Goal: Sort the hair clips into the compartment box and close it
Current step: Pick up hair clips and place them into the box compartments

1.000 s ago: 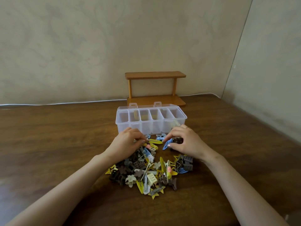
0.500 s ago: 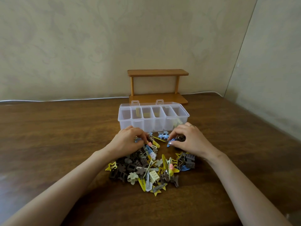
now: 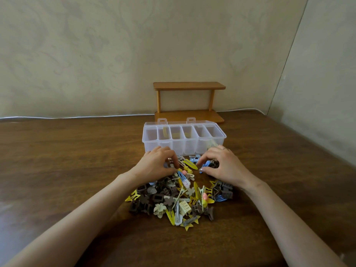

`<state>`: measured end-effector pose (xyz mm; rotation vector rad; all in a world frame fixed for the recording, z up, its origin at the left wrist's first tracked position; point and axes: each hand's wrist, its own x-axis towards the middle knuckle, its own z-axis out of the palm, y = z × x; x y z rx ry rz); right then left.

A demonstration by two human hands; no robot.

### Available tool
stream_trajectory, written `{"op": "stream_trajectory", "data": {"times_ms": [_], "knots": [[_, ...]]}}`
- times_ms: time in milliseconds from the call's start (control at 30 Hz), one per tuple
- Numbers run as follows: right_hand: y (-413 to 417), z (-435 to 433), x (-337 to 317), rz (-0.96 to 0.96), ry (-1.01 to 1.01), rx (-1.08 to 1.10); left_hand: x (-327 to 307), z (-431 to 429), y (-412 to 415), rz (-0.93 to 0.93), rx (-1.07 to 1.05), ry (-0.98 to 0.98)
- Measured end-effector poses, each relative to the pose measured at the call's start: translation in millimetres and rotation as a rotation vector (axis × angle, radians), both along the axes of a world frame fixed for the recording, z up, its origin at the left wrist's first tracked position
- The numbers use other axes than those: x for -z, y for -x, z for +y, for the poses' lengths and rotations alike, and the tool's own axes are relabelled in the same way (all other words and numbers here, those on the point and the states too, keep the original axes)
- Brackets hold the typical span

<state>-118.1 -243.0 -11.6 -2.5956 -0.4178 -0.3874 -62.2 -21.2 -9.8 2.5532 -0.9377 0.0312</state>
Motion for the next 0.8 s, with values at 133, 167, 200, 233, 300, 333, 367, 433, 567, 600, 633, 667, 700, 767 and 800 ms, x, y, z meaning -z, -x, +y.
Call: {"op": "stream_trajectory", "data": {"times_ms": [133,167,200,233,300,333,367,433,567,600,633,667,700,767,800], "knots": [[2,4,-1,0.009,-0.009,-0.078,-6,-5,1,0.028,0.031,-0.058],[2,6,-1,0.012,0.004,-0.093,-8,-6,2,0.028,0.033,-0.078],[2,9,0,0.006,0.021,-0.102,-9,-6,2,0.03,0.036,-0.091],[1,11,0,-0.004,0.04,-0.102,-10,-6,2,0.038,0.038,-0.095],[0,14,1,-0.026,0.073,-0.087,-10,-5,3,0.052,0.044,-0.074],[-1,15,2,-0.032,0.087,-0.077,-9,-4,3,0.058,0.049,-0.043],[-1,15,2,-0.036,0.104,-0.068,-9,-3,4,0.072,0.055,-0.002],[-2,13,3,-0.052,0.139,-0.058,-7,-3,5,0.119,0.063,0.096],[-1,10,1,-0.051,0.149,-0.045,-6,-5,5,0.016,-0.03,0.209],[0,9,-1,-0.034,0.124,-0.042,-6,-7,4,-0.057,-0.047,0.193],[1,7,-3,-0.018,0.079,-0.04,-5,-8,3,-0.124,-0.047,0.156],[2,5,-6,-0.006,0.019,-0.033,-4,-9,1,-0.173,-0.03,0.105],[3,2,-9,-0.001,-0.05,-0.019,-2,-10,0,-0.204,-0.008,0.048],[6,-3,-13,0.005,-0.197,0.03,1,-13,-2,-0.232,0.023,-0.038],[7,-6,-15,0.003,-0.269,0.055,2,-14,-2,-0.239,0.027,-0.051]]}}
